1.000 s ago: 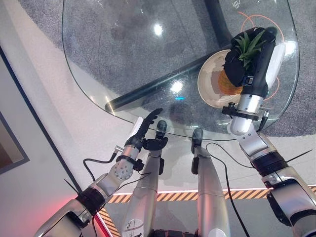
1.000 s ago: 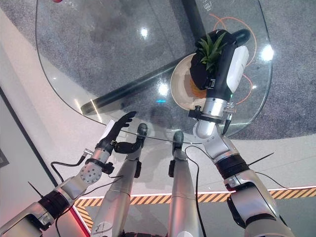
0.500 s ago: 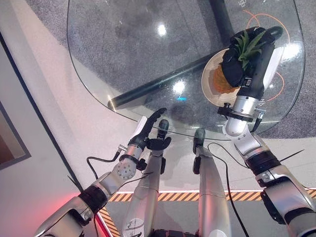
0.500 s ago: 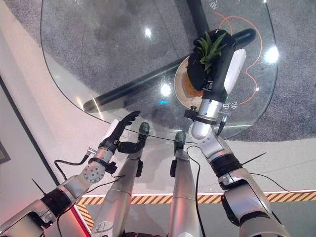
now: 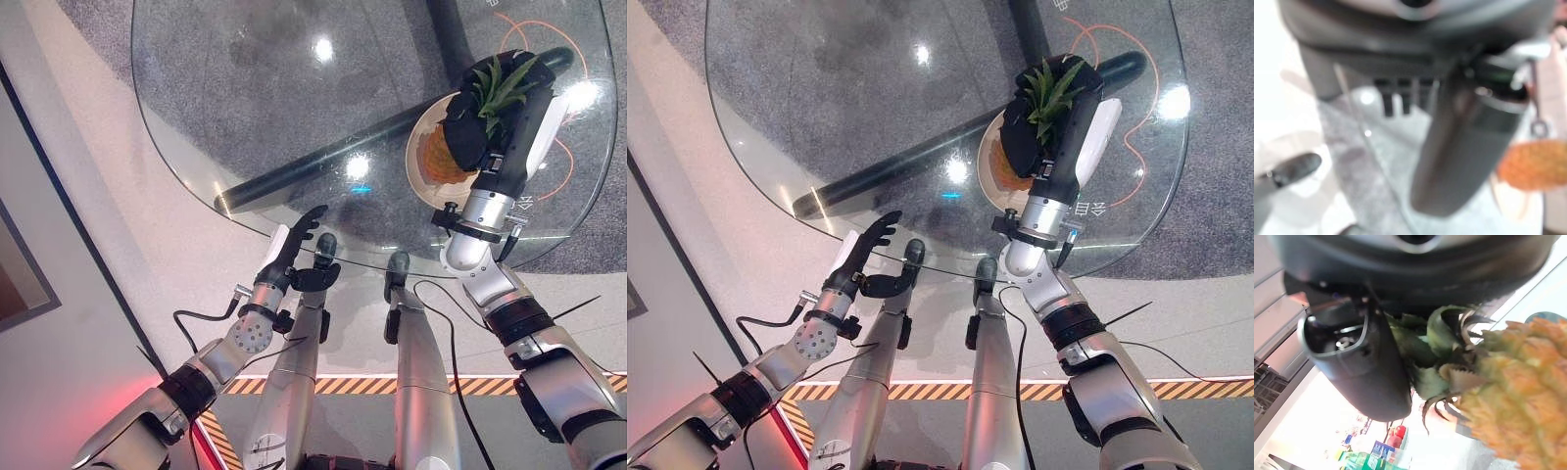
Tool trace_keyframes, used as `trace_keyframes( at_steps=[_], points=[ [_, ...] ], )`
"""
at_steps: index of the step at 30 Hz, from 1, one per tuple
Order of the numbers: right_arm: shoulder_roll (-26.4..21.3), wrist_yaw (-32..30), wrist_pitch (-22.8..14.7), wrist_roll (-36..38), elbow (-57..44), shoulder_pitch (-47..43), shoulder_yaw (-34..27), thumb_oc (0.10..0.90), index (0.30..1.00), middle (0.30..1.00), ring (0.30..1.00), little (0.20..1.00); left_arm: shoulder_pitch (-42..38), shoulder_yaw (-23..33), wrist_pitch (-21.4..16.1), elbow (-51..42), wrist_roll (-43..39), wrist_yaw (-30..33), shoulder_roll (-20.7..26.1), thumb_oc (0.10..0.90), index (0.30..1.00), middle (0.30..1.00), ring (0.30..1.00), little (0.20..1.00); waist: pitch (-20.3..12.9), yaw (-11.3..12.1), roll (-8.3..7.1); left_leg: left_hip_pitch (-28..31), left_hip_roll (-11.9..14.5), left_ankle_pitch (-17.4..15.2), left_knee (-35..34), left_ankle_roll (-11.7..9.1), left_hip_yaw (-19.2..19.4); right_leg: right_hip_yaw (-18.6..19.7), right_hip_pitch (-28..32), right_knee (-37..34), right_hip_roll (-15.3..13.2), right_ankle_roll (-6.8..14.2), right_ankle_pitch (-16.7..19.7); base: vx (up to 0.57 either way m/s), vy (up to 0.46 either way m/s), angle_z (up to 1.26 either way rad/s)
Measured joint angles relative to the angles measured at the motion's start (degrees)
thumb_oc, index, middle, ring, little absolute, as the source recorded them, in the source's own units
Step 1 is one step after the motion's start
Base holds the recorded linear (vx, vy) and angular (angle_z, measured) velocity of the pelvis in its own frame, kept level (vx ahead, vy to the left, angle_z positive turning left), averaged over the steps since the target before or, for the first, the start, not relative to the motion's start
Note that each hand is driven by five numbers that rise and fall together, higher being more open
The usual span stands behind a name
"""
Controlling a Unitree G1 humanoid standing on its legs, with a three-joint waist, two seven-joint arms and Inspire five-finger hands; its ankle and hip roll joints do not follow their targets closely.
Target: Pick up the fruit to the plate
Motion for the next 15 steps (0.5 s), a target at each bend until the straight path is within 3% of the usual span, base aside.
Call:
trace_keyframes(
  at_steps=[7,9,10,15],
  points=[
    [0.12,-0.24,-0.11,-0.02,0.84,-0.56,0.08,0.100,0.300,0.300,0.300,0.200,-0.39,-0.38,0.15,0.03,-0.78,0.19,0.01,0.800,0.900,0.900,0.900,0.900,0.00,0.04,0.00,-0.01,-0.01,0.10,-0.04,0.02,0.00,-0.04,0.00,-0.01,-0.02,-0.09,0.07,0.00,0.000,0.00],
    [0.12,-0.24,-0.11,-0.02,0.84,-0.55,0.09,0.517,0.658,0.658,0.658,0.617,-0.42,-0.41,0.15,0.03,-0.84,0.20,0.02,0.800,0.900,0.900,0.900,0.900,0.00,-0.02,0.00,-0.02,-0.01,0.11,-0.04,0.01,-0.01,-0.05,0.00,-0.02,-0.02,-0.09,0.07,0.00,0.000,0.00],
    [0.12,-0.24,-0.10,-0.02,0.84,-0.55,0.14,0.800,0.900,0.900,0.900,0.900,-0.45,-0.46,0.16,0.03,-0.84,0.24,0.01,0.800,0.900,0.900,0.900,0.900,0.00,-0.01,0.00,-0.03,-0.01,0.12,-0.04,0.02,-0.01,-0.06,-0.01,-0.03,-0.01,-0.09,0.07,0.00,0.000,0.00],
    [0.12,-0.24,-0.06,-0.14,0.83,-0.57,0.27,0.800,0.900,0.900,0.900,0.900,-0.56,-0.59,0.18,0.03,-0.85,0.29,0.07,0.800,0.900,0.900,0.900,0.900,0.00,-0.04,0.00,-0.04,-0.01,0.13,-0.08,0.03,-0.02,-0.07,0.00,-0.08,-0.01,-0.09,0.08,0.00,0.000,0.00]
  ],
)
